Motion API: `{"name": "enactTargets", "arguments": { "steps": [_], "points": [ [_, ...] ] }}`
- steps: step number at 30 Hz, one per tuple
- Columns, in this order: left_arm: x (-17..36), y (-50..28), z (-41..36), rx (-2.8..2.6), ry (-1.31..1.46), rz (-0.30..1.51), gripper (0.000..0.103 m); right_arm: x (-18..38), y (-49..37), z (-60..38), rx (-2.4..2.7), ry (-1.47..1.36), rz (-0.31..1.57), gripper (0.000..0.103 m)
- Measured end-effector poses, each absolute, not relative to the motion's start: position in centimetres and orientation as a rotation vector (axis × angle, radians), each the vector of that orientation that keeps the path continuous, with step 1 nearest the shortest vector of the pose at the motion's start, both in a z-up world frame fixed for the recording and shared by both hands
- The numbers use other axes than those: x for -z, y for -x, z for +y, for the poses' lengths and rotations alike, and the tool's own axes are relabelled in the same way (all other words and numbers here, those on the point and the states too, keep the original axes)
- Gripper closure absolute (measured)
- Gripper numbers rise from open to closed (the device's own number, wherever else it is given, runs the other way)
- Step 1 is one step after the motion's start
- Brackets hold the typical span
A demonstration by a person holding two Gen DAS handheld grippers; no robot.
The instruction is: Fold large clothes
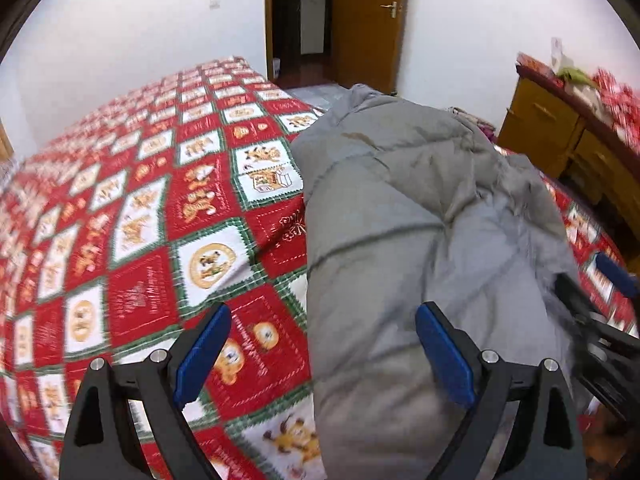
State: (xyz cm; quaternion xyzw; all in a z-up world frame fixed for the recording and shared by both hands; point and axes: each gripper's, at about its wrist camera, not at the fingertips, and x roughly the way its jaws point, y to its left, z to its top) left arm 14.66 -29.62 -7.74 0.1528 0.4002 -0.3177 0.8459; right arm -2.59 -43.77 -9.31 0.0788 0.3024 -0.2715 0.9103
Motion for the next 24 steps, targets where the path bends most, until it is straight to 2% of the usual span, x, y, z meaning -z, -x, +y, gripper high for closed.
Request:
{"name": "enactTargets", "arguments": {
  "steps": [6,12,14,20,24],
  "points": [
    [8.3,-12.1,-28.9,0.605,-0.418,0.790,0.009,11.2,4.5,-40.7,0.526,-0.182,0.690,0.017],
    [7.6,-8.6,-25.0,0.599,-0.422,0.763,0.009,11.7,9.5,-39.6,0.500,-0.335,0.709,0.014],
    [7.5,-7.3,-23.9,0.613,-0.409,0.763,0.009,10.8,11.6,-38.9,0.514,-0.341,0.696,0.008],
    [6.6,-2.3,-20.2,0.650,-0.357,0.743,0.009,7.1,17.0,-35.8,0.542,-0.309,0.582,0.005],
    [3.9,1.1,-18.7,0.649,-0.350,0.647,0.009,3.6,19.2,-33.4,0.569,-0.231,0.495,0.000]
  ]
}}
